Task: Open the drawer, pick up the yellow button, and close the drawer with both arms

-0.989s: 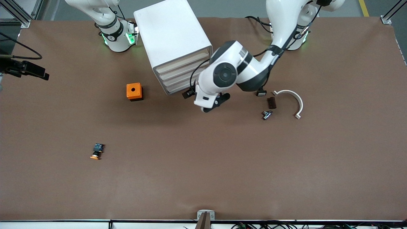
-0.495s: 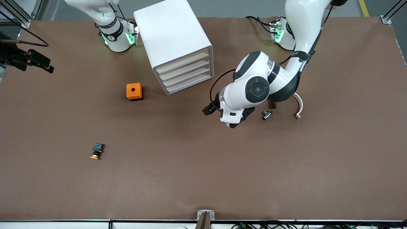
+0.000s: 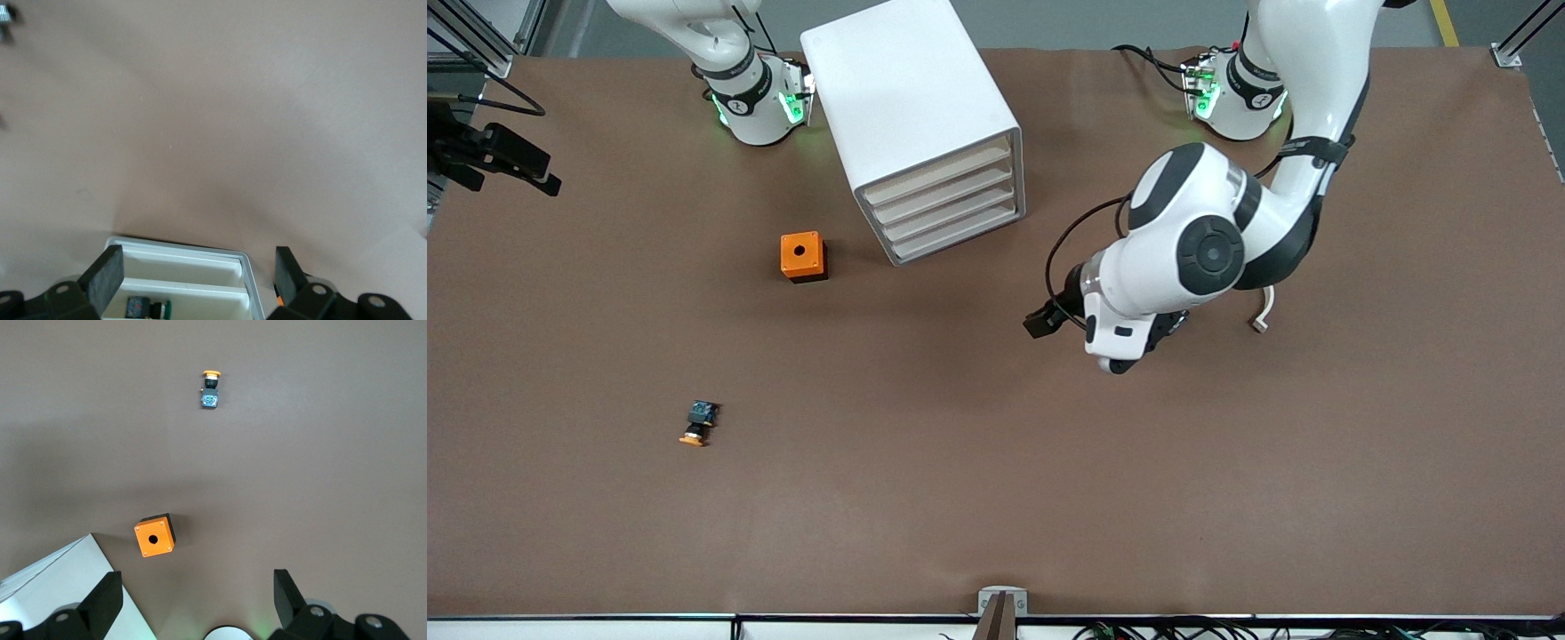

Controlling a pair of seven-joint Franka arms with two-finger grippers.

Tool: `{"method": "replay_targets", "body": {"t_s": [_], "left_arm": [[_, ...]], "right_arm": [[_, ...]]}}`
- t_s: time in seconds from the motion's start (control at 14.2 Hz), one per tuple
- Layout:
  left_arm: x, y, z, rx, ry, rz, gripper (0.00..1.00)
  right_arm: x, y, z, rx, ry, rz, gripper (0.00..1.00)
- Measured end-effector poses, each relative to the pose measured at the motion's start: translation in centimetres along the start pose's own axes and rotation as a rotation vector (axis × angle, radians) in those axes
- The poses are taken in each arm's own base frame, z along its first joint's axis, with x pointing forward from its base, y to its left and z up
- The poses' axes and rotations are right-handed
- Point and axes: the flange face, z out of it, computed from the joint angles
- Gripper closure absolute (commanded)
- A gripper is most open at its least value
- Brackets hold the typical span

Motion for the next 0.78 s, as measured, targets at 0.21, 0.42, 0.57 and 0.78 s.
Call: {"method": "replay_targets", "body": {"t_s": [0.21, 0.42, 0.57, 0.78], "left_arm": [[3.5, -2.7, -4.8, -0.002, 0.017, 0.096, 0.01], [6.0, -7.3, -10.9, 0.061, 0.041, 0.261, 0.01], [7.5, -10.9, -15.3, 0.091, 0.058, 0.359, 0.01], [9.4, -15.3, -19.8, 0.137, 0.100, 0.459, 0.01]], "right_arm": [[0.1, 0.2, 0.0, -0.017, 0.008, -0.051, 0.00], [0.2, 0.2, -0.1, -0.017, 0.019, -0.065, 0.00], [0.3, 0.2, -0.3, -0.017, 0.030, -0.067, 0.00], [0.4, 0.1, -0.3, -0.017, 0.036, -0.069, 0.00]]}}
